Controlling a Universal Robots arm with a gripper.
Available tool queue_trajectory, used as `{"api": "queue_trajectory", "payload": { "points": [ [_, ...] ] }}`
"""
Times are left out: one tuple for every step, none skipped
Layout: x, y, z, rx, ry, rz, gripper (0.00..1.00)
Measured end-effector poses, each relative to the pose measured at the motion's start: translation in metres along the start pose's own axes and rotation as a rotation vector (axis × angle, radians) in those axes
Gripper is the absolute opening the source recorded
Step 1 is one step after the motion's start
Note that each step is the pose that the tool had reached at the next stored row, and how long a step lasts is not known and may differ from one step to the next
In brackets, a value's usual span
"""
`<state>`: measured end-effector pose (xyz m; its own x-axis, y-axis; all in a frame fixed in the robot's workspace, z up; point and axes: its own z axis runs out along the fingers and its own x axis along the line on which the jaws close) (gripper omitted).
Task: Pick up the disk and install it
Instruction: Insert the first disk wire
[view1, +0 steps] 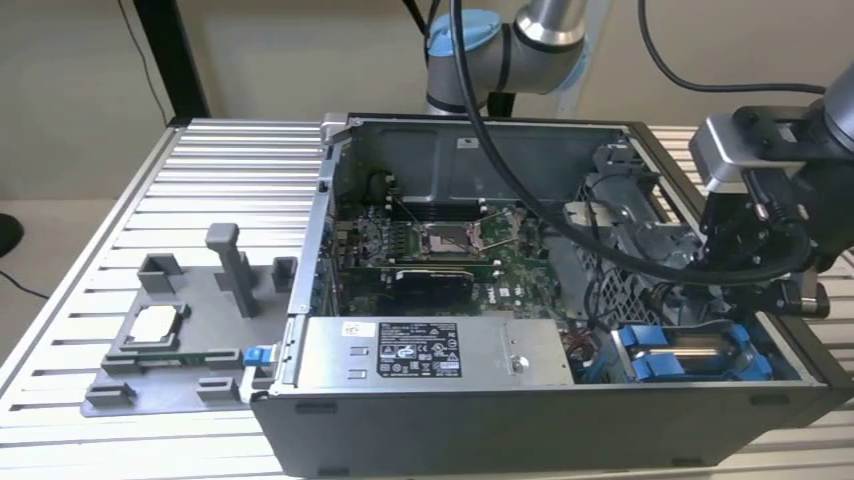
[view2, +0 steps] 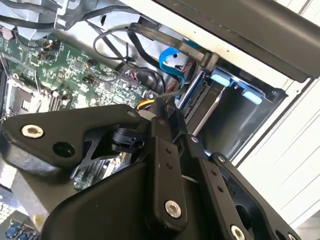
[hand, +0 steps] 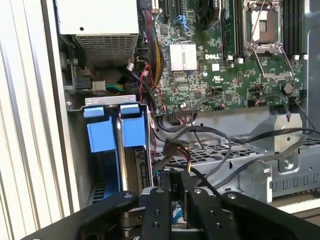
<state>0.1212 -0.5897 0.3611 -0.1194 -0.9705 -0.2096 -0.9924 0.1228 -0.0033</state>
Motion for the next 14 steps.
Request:
{"api": "queue_trajectory", "payload": {
  "points": [
    [0.0006, -0.0004, 0.0, 0.0004, 0.0014, 0.001, 0.0],
    [0.0012, -0.0009, -0.0001, 0.0007, 0.0031, 0.001, 0.0],
    [0.0017, -0.0015, -0.0002, 0.0011, 0.0058, 0.002, 0.0],
    [0.0021, -0.0023, -0.0002, 0.0012, 0.0091, 0.002, 0.0],
    [0.0025, -0.0033, -0.0003, 0.0013, 0.013, 0.002, 0.0],
    [0.0028, -0.0043, -0.0004, 0.0014, 0.017, 0.002, 0.0],
    [0.003, -0.0053, -0.0005, 0.0015, 0.0208, 0.002, 0.0],
    [0.0033, -0.0064, -0.0005, 0.0013, 0.0245, 0.003, 0.0],
    [0.0036, -0.0073, -0.0006, 0.0005, 0.0284, 0.003, 0.0],
    [0.004, -0.0086, -0.0008, -0.0023, 0.0332, 0.004, 0.0],
    [0.0045, -0.0097, -0.0009, -0.0058, 0.0377, 0.004, 0.0],
    [0.005, -0.0112, -0.0009, -0.0131, 0.0431, 0.006, 0.0],
    [0.0054, -0.0127, -0.0009, -0.0212, 0.0487, 0.007, 0.0],
    [0.0054, -0.0145, -0.0009, -0.0296, 0.0546, 0.009, 0.0]
  ]
}}
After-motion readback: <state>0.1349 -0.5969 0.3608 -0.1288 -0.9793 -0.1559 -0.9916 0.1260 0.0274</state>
